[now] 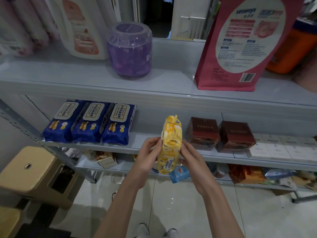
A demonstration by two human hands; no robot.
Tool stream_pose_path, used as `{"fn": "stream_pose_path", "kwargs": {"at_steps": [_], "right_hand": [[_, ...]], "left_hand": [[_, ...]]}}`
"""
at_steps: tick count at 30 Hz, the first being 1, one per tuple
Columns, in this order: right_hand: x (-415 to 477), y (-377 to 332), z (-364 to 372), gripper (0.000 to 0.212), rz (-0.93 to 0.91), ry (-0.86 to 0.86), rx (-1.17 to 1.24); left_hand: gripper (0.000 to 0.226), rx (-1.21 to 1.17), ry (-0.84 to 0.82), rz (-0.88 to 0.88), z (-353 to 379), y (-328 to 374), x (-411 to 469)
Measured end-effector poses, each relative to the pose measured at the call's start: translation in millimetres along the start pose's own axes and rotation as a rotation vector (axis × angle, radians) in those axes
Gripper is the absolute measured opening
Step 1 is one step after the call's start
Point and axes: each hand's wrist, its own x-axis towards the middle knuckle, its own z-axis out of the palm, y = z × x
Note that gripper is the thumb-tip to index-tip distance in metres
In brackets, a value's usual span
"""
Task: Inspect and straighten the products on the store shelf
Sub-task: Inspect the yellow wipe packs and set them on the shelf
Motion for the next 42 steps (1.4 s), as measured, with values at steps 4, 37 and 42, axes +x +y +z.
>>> {"fn": "stream_pose_path", "kwargs": {"at_steps": [4, 37, 42], "right_hand": [[0, -3, -4, 0.034, 0.018, -0.061, 0.008], [-8, -8, 0, 0.049, -0.164, -0.102, 0.007], [-7, -9, 3, 0.046, -0.198, -0.092, -0.059]], "left_hand": [[0.046, 0.008, -0.043, 0.048, -5, 1, -1], [0.047, -0.057, -0.152, 0.096, -15, 9, -3], [0.033, -0.073, -0.091, 0.024, -16, 5, 0]]}}
